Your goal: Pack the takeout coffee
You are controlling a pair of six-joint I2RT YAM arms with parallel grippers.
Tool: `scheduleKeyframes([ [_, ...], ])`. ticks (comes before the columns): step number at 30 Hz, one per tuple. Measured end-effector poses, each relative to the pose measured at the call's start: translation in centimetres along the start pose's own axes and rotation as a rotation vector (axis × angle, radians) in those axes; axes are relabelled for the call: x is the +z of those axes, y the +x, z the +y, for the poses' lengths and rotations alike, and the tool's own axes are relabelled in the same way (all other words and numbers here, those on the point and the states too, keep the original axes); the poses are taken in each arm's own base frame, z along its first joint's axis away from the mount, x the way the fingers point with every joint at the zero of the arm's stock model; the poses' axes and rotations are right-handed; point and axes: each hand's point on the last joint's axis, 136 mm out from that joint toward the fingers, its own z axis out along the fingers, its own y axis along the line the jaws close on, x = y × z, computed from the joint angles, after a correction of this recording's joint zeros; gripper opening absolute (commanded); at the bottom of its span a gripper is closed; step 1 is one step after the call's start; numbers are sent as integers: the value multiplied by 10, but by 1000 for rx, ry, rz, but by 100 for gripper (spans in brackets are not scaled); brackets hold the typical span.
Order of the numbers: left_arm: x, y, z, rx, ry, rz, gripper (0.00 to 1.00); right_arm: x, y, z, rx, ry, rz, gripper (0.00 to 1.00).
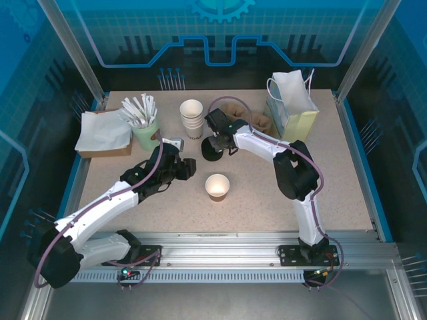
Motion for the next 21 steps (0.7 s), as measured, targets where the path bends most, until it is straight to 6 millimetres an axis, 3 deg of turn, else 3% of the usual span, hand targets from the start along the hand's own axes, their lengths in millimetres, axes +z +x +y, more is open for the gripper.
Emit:
scheduleKeyframes([
  [21,1,0,5,-9,-12,-1,57,-3,-2,0,-12,0,2,19],
])
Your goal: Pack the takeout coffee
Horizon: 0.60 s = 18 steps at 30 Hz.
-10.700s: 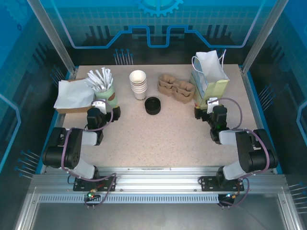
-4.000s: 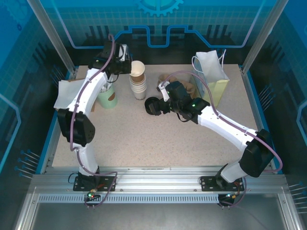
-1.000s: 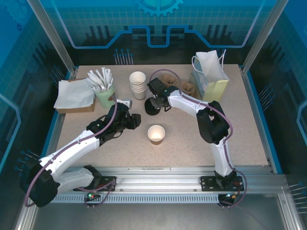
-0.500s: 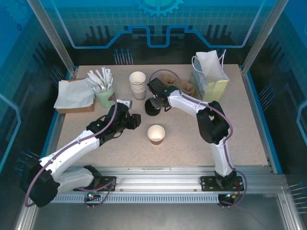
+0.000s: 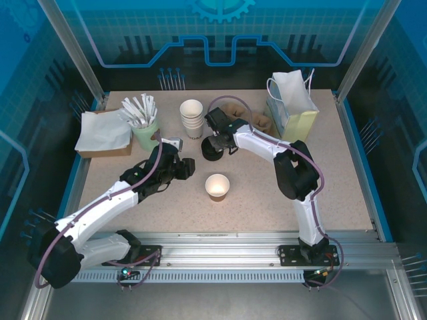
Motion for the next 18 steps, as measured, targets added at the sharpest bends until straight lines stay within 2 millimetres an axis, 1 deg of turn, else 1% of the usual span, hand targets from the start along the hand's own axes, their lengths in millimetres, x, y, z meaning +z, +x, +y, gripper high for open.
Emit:
scheduleKeyframes([
  [6,0,-2,1,-4,-1,-5,57,-4,-5,0,-5,-1,-9,21],
  [9,0,-2,1,-4,-1,-5,57,-5,-8,0,-6,-2,-16,20],
  [12,0,-2,1,-4,-1,-5,57,-5,-8,0,-8,-2,-14,20],
  [18,0,-2,1,-4,-1,-5,57,-6,-6,-1,-14,-1,-4,21],
])
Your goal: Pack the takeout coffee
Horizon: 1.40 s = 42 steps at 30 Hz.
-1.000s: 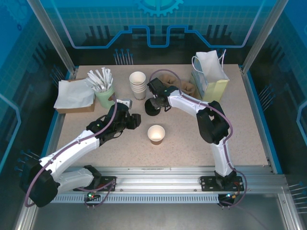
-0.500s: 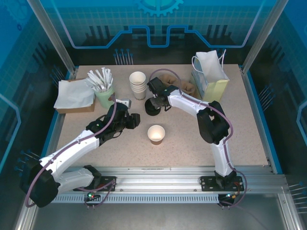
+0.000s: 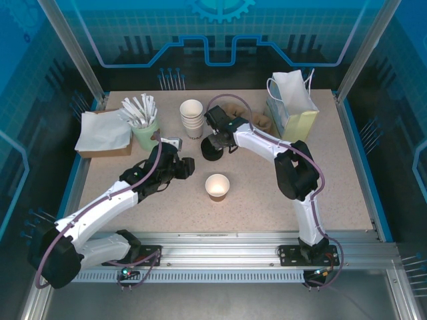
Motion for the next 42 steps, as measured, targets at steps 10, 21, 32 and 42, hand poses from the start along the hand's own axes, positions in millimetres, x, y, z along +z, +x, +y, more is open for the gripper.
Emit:
scheduleKeyframes([
  [10,2,4,3,0,-5,9,58,0,-1,0,0,0,1,24],
  [21,2,6,2,0,0,17,57,6,2,2,-3,-2,14,26],
  [32,3,9,3,0,-2,22,58,9,3,2,-5,-1,20,19],
  [42,5,14,6,2,-8,33,58,9,3,3,-12,-1,19,17],
])
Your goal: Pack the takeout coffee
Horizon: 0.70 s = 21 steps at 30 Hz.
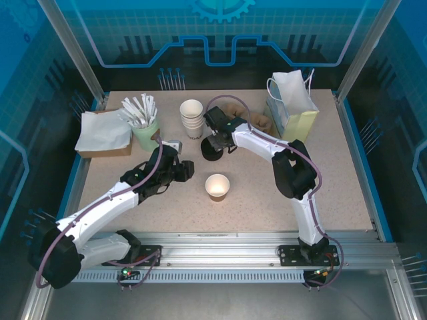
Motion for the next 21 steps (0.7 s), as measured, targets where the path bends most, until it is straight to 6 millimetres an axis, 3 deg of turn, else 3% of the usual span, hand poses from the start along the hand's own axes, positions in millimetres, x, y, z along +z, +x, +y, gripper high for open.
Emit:
scheduleKeyframes([
  [11,1,-1,4,-11,-6,-2,58,-10,-3,2,4,-29,-8,17],
  [21,3,-3,8,-60,21,1,58,-46,-21,-2,56,-116,-74,16],
])
